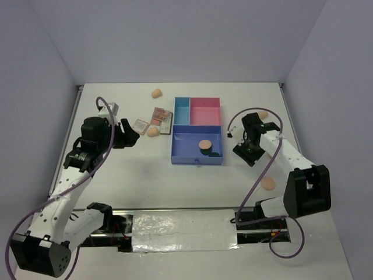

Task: Organize the makeup

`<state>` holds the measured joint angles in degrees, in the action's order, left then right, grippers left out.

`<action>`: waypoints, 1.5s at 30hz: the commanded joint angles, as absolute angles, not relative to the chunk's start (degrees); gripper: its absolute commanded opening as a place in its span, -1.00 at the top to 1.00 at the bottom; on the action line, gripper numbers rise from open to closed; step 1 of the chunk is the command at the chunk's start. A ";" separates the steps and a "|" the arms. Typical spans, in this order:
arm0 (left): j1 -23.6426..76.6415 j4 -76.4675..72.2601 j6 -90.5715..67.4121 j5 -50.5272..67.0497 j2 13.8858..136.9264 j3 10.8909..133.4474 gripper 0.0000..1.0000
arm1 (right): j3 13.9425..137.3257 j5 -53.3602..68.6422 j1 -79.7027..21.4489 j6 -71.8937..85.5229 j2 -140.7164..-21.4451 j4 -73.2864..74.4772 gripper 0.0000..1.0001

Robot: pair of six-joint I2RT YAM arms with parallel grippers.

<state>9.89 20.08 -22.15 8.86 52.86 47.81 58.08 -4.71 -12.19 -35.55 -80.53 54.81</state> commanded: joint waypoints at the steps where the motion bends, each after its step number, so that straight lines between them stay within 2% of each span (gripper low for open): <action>1: 9.58 21.79 -26.36 9.67 49.23 50.10 -0.37 | 51.01 -5.54 -8.63 -39.62 -74.20 53.27 -0.23; 4: 9.58 23.90 -26.72 9.67 47.46 49.31 -0.39 | 44.85 -5.80 -4.59 -42.87 -72.86 49.40 -0.26; 11: 9.58 25.31 -26.72 10.72 47.46 47.02 -0.40 | 39.12 -3.69 1.75 -46.40 -74.45 45.53 -0.36; 25: 9.58 24.70 -27.16 12.04 51.24 47.37 -0.39 | 33.67 -2.55 4.83 -48.07 -75.67 41.75 -0.32; 30: 9.58 24.08 -27.69 11.60 50.80 46.14 -0.39 | 33.92 -1.50 6.06 -48.34 -76.82 41.40 -0.08; 37: 9.58 23.91 -27.33 11.16 51.24 45.79 -0.39 | 34.54 -0.71 6.50 -48.16 -76.73 42.01 0.73; 41: 9.58 24.08 -26.90 10.81 51.24 45.97 -0.39 | 36.38 2.10 6.50 -47.99 -74.10 44.02 0.85; 45: 9.58 24.08 -26.54 10.37 50.89 46.49 -0.39 | 42.53 11.91 6.50 -49.22 -70.06 48.86 0.97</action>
